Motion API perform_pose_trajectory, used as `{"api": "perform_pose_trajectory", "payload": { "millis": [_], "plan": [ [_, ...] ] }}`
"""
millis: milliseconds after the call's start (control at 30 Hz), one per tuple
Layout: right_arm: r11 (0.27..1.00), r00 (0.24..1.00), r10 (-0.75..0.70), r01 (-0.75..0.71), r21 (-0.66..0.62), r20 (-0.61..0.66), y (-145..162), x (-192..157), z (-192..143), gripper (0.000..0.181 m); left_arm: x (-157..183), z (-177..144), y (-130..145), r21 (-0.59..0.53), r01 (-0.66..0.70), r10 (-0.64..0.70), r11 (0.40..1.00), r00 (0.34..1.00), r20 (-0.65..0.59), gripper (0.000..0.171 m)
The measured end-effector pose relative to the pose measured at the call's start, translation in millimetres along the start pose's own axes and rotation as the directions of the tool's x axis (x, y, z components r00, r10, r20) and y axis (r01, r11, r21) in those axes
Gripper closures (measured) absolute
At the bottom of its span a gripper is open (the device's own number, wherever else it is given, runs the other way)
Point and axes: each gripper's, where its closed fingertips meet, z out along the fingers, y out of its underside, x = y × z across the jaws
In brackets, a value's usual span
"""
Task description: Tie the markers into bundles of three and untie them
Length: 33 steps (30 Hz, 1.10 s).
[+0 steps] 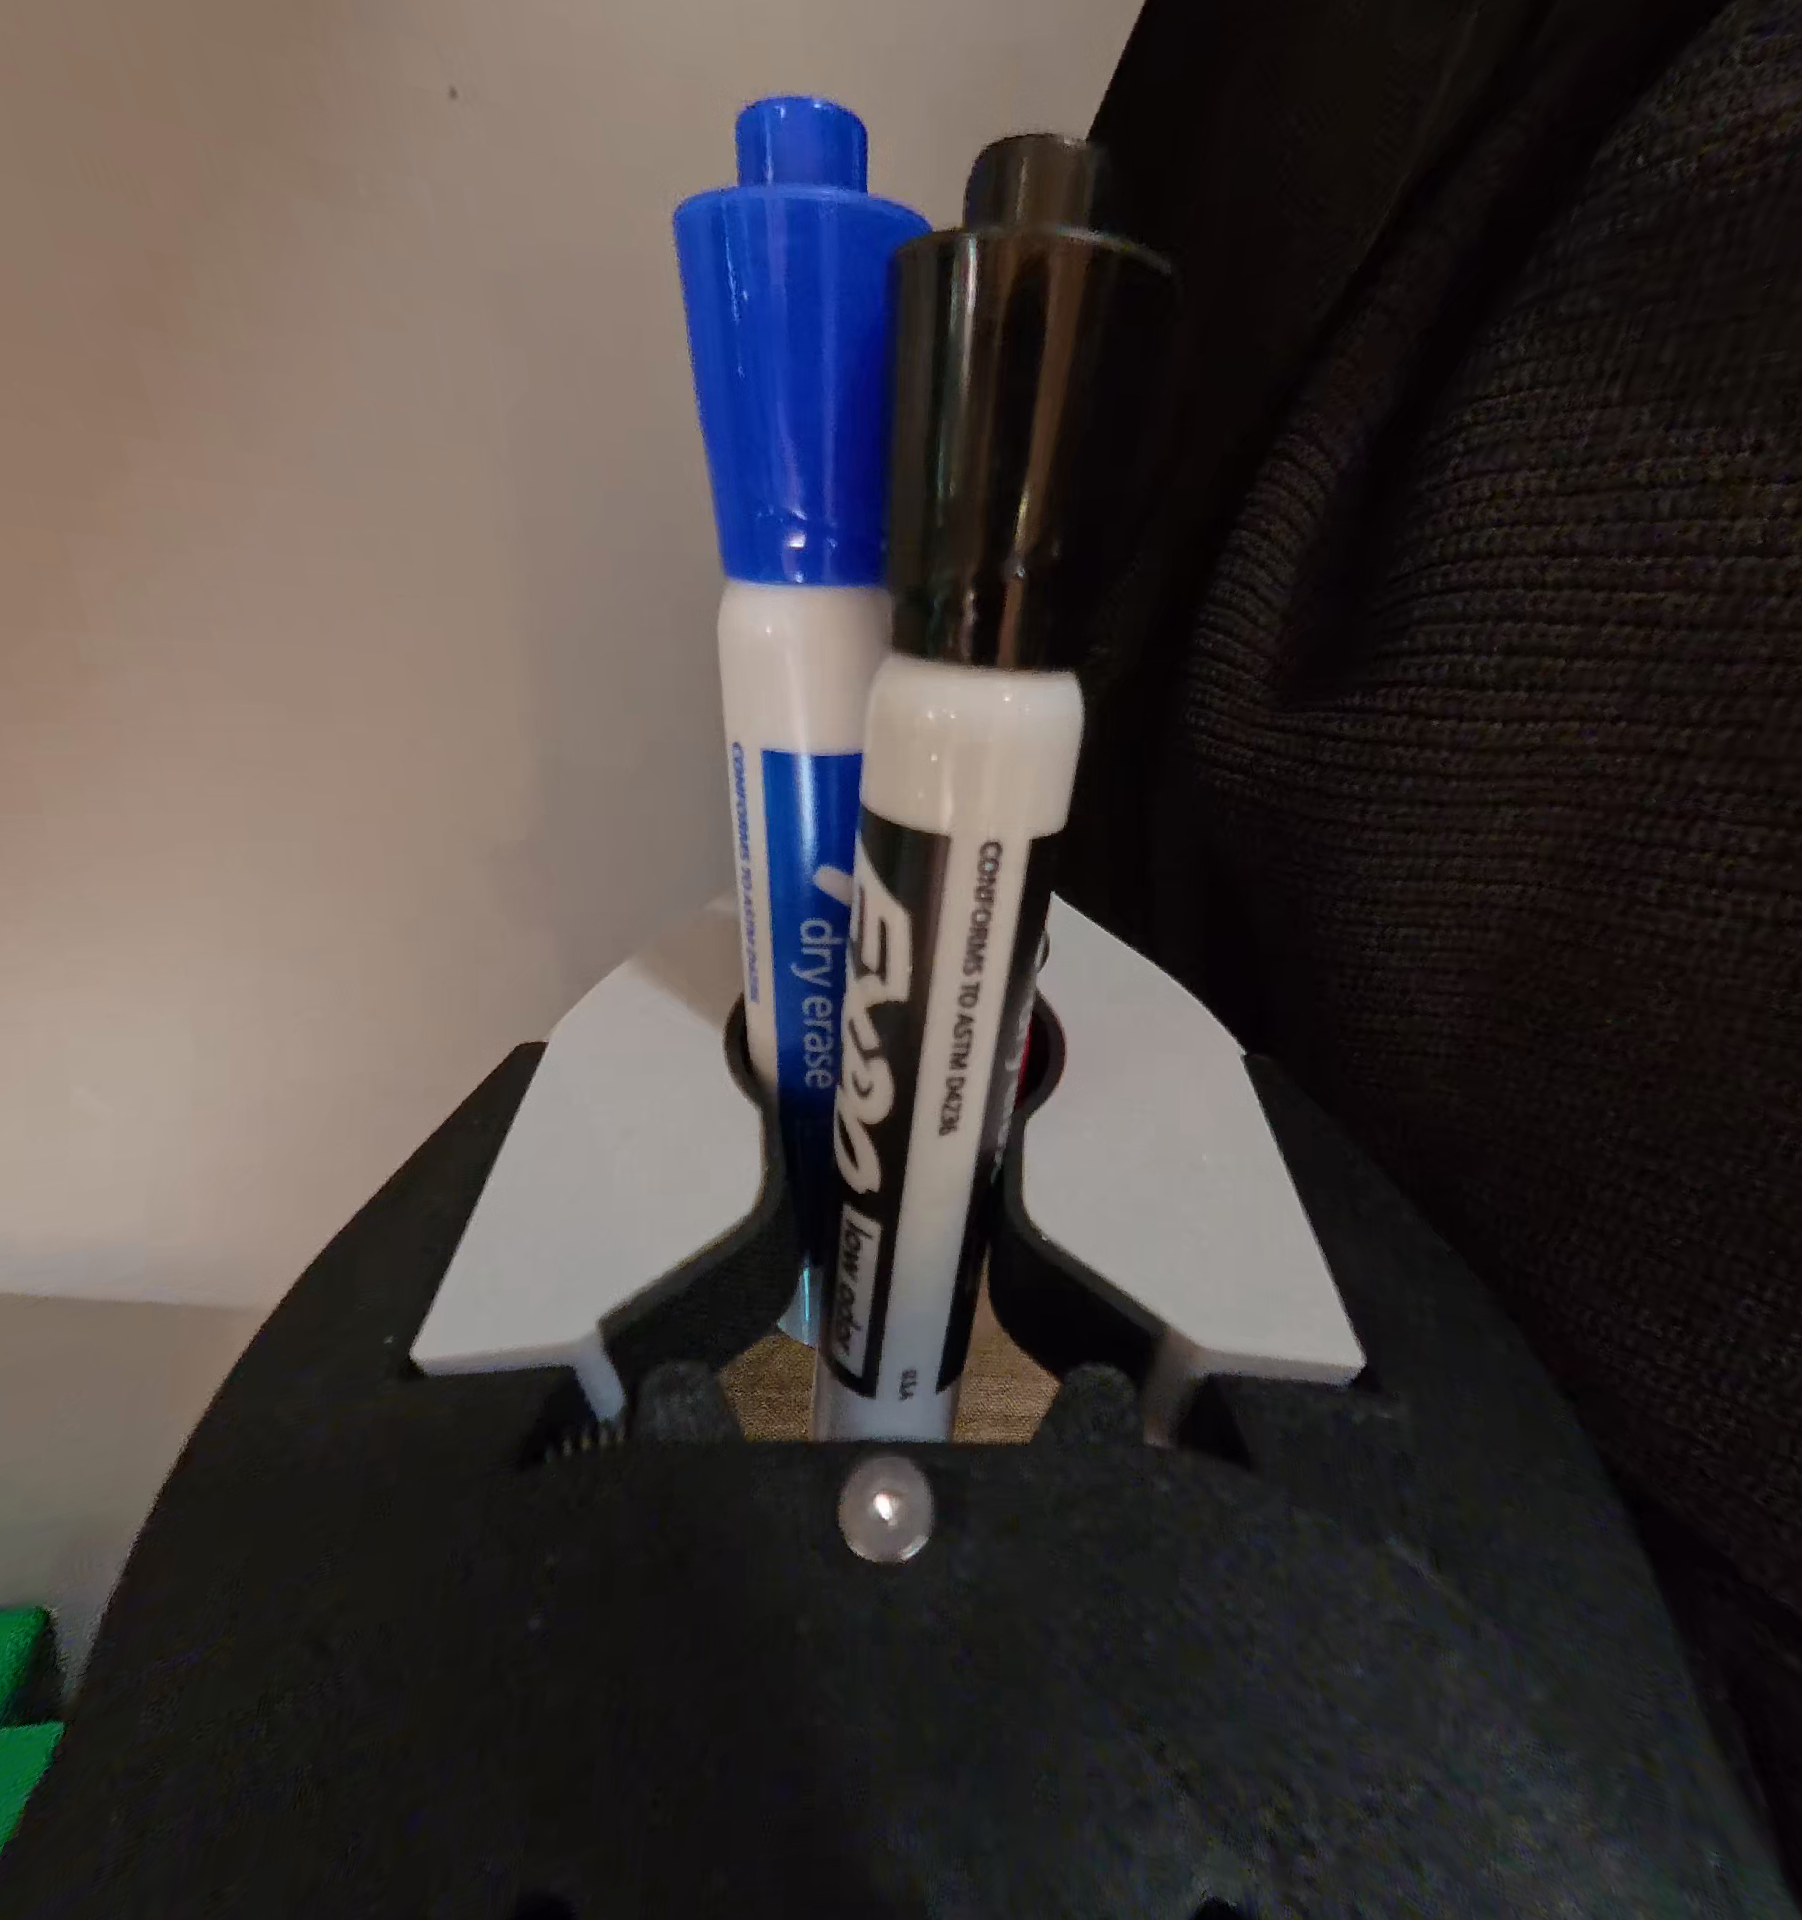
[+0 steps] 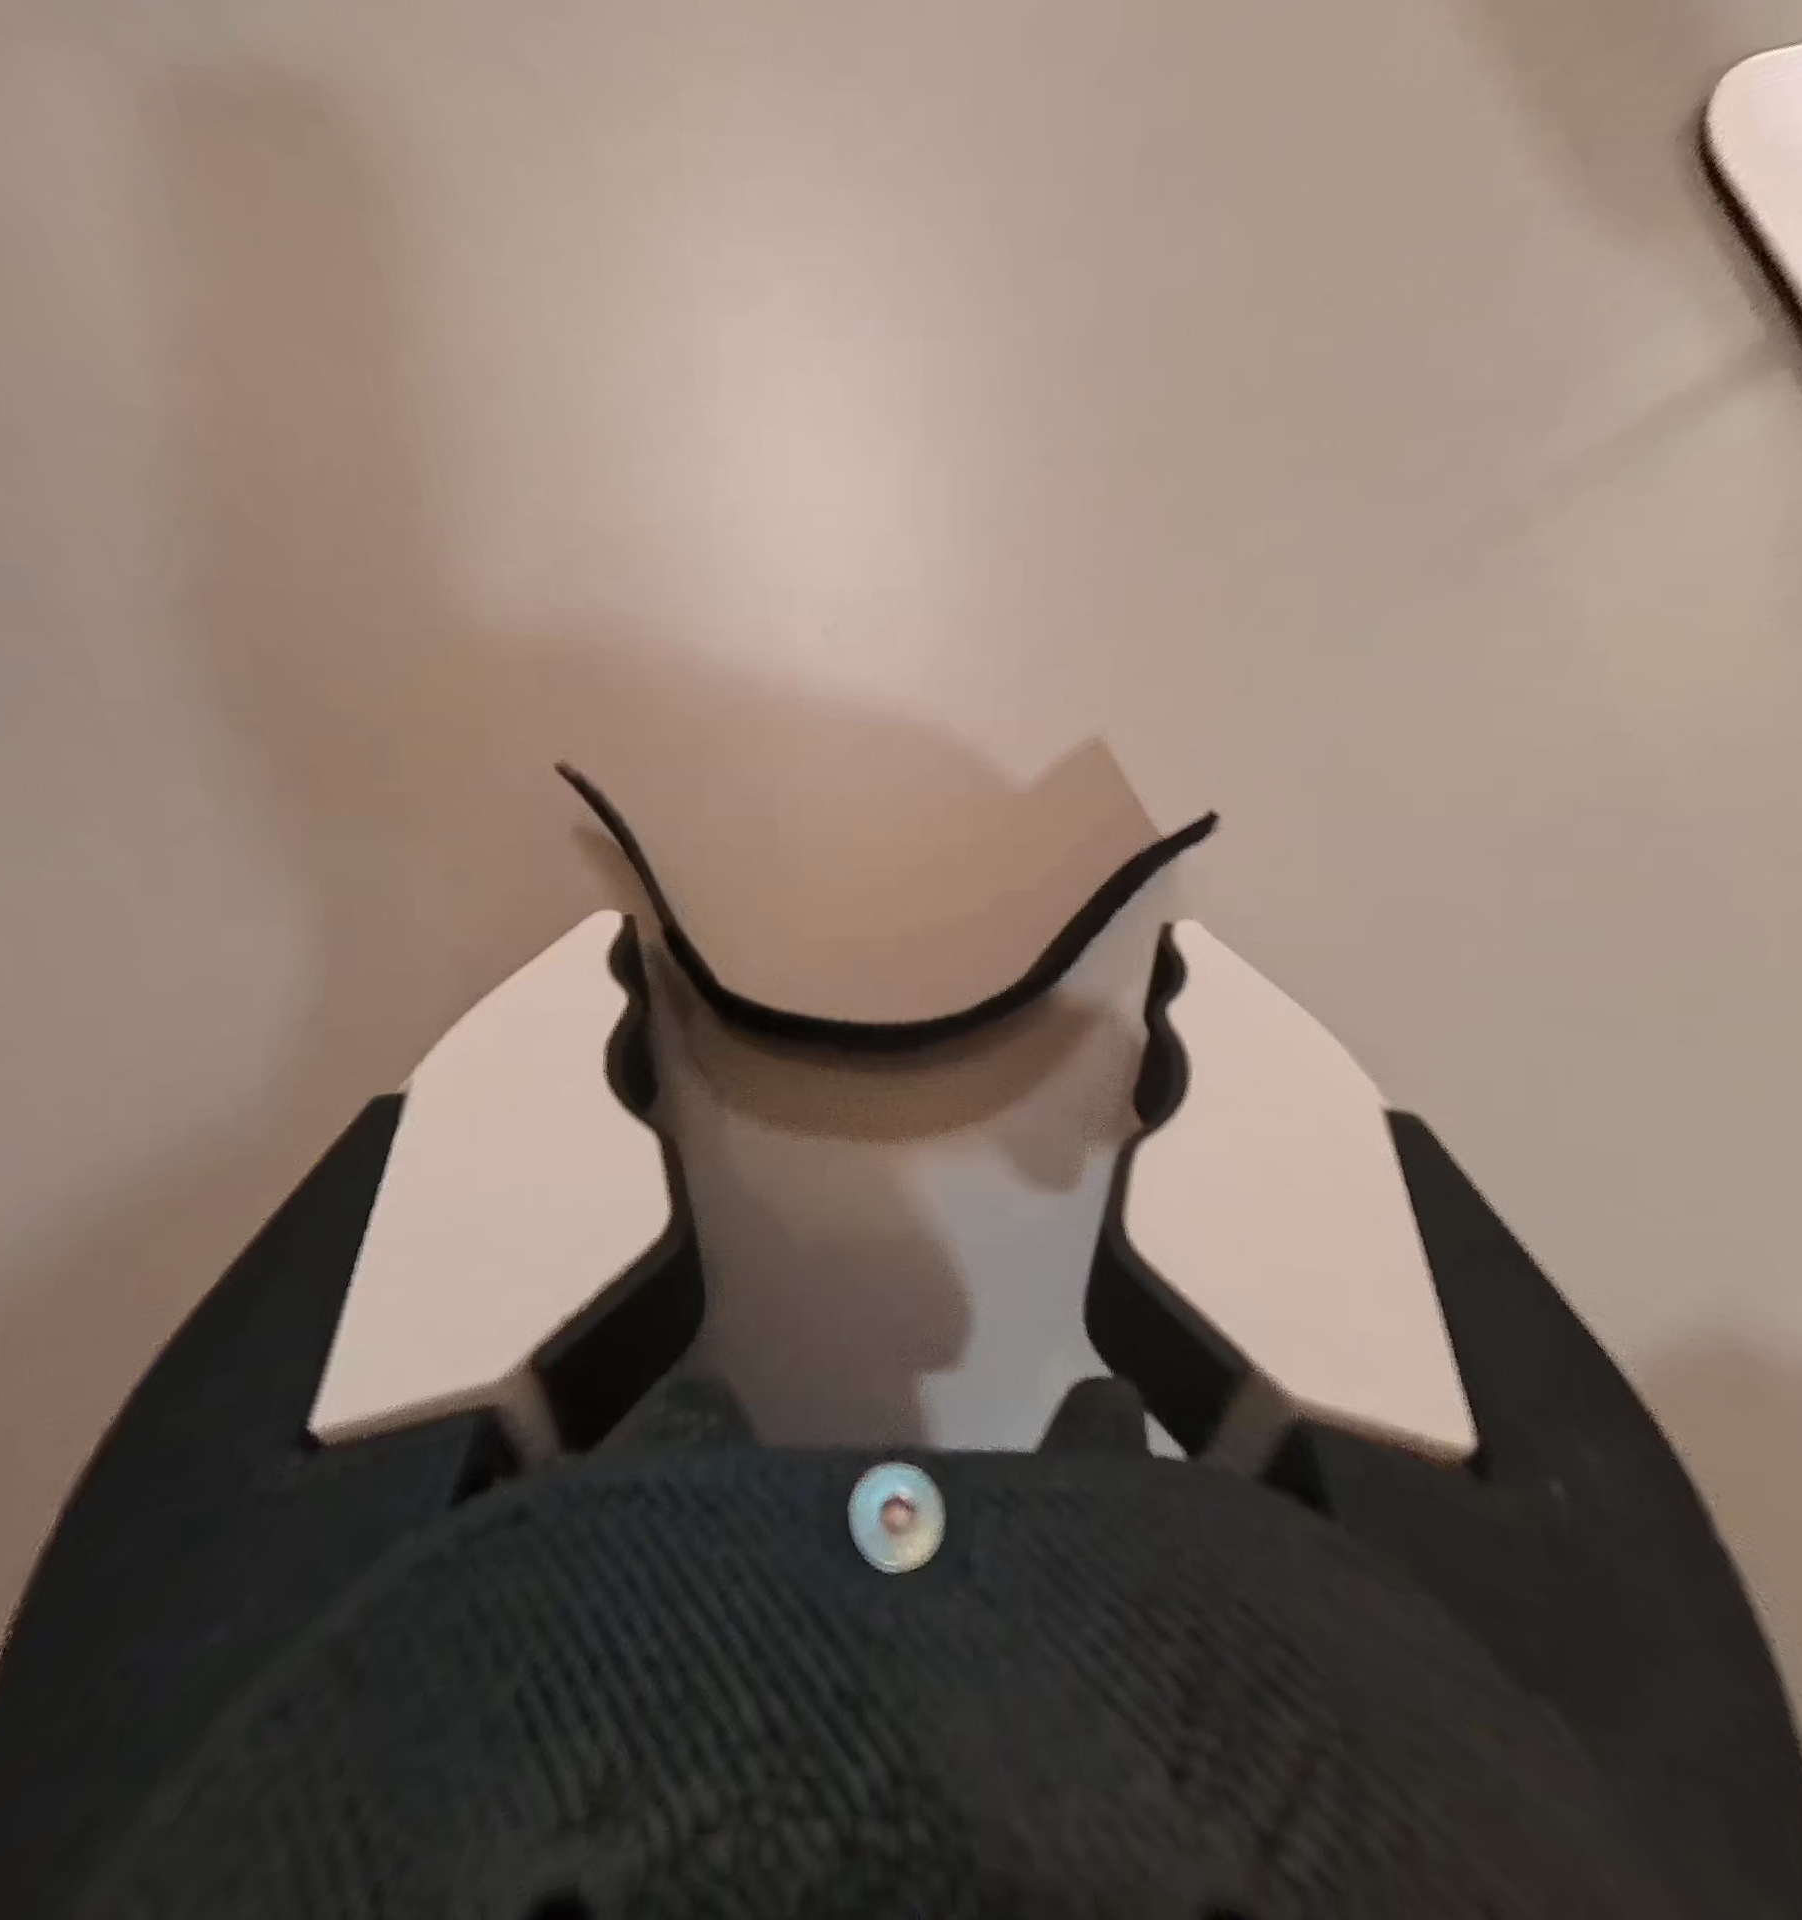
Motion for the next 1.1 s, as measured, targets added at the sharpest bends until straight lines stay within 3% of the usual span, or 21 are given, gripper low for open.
{"api": "perform_pose_trajectory", "payload": {
  "millis": [167,300,600,900,1000,1100],
  "plan": [
    [1.000,1.000,-0.011,0.011,-0.008,0.029,-1,-1,15,0.088,1,0,-2,-0.007,-0.008,0.008,1.000,1.000,0.002,0.128],
    [1.000,0.999,-0.022,0.022,0.000,0.044,-3,-10,13,0.111,3,0,-4,-0.011,-0.015,0.015,1.000,1.000,0.007,0.128],
    [0.997,0.999,-0.013,0.009,0.079,0.049,-6,-31,-1,0.140,0,-4,-7,0.002,-0.026,0.026,1.000,1.000,0.001,0.129],
    [0.956,0.985,0.126,-0.153,0.250,0.120,-19,-50,-31,0.143,-12,-5,-25,-0.004,-0.081,0.080,0.997,0.997,-0.017,0.128],
    [0.912,0.974,0.169,-0.213,0.352,0.152,-27,-55,-45,0.143,-13,-3,-33,-0.016,-0.105,0.104,0.994,0.994,-0.024,0.129],
    [0.922,0.972,0.198,-0.228,0.314,0.124,-16,-55,-44,0.135,-13,-2,-40,-0.025,-0.131,0.130,0.991,0.991,-0.032,0.128]
  ]
}}
